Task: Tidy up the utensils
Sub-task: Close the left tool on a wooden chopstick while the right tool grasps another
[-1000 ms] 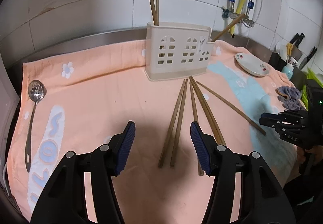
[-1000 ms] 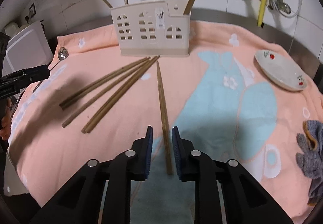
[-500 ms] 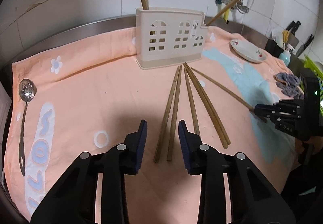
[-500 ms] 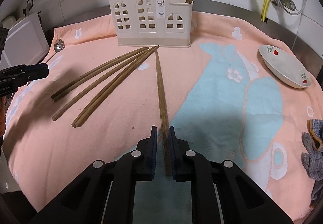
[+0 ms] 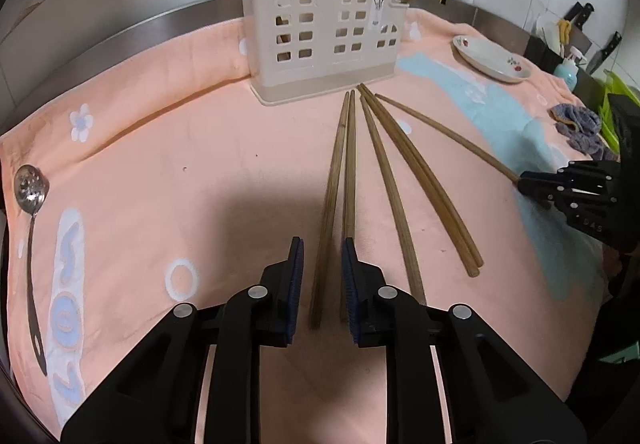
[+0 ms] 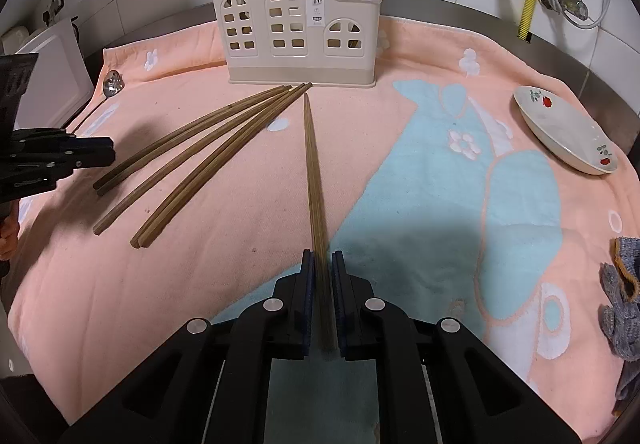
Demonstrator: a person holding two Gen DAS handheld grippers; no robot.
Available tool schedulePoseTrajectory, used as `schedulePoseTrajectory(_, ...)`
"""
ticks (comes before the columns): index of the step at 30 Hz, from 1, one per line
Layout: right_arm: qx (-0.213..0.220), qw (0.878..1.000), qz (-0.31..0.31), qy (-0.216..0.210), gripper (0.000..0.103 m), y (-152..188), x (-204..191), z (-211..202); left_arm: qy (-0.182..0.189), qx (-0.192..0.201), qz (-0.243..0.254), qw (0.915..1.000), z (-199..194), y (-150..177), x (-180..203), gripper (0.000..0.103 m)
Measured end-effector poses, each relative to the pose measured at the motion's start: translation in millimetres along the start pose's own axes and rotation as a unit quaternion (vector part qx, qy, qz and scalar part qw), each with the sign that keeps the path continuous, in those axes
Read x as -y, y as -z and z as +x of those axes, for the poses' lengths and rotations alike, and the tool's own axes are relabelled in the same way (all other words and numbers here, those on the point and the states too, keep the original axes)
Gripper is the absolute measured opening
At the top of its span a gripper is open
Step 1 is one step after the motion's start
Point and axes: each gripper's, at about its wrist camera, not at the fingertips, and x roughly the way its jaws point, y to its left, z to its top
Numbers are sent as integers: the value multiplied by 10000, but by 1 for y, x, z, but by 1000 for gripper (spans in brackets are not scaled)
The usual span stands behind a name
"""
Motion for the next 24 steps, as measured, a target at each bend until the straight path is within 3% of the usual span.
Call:
schedulePoseTrajectory(21,32,10000,12,22,8,0,-1,0,13,-209,100,9997,28,-4,2,15)
schedulePoseTrajectory(24,56,10000,23,38,8,1,-1,-1,-35,-177,109,9998,27,-3,5,9)
